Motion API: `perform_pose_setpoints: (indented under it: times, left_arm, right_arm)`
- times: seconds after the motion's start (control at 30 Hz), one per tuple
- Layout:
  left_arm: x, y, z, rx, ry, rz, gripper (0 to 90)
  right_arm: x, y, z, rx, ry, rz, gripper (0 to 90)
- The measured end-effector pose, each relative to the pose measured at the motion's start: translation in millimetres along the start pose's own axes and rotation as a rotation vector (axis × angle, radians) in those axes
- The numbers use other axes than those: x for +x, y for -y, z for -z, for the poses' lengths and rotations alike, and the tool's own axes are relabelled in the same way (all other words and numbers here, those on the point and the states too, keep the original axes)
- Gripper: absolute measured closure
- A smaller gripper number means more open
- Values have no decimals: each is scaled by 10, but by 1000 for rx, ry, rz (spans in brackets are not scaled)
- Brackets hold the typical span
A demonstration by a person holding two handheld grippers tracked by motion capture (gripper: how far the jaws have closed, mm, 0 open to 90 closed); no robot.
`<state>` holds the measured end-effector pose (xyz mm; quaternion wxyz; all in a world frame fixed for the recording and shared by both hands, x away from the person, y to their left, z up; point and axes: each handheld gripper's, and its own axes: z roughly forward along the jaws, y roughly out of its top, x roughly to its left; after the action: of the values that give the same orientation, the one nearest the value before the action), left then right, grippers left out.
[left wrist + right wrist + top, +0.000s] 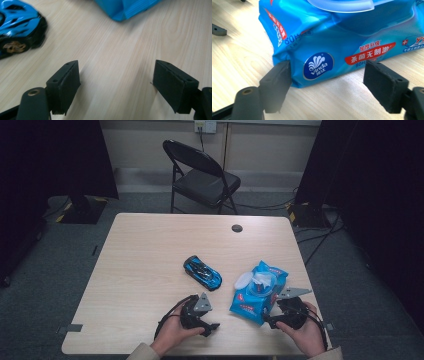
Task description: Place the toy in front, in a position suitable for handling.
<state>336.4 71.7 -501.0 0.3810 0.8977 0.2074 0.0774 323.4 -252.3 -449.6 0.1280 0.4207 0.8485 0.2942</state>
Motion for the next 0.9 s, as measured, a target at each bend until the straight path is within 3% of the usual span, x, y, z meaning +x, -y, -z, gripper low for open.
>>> perform_pose_setpoints:
  times: [0.27, 0.6, 0.67, 0.9]
  left_arm:
    - [60, 153, 107, -29, 7, -4, 161]
    - [70, 230, 182, -28, 13, -7, 145]
    - [80, 239, 194, -25, 16, -17, 145]
    - [93, 265, 219, -26, 28, -24, 143]
  right_arm:
    - [136, -24, 105, -9, -15, 30, 200]
    - [232, -28, -167, -3, -11, 29, 259]
    - [242, -34, -209, 3, -3, 24, 230]
    - [180, -97, -261, -4, 21, -6, 219]
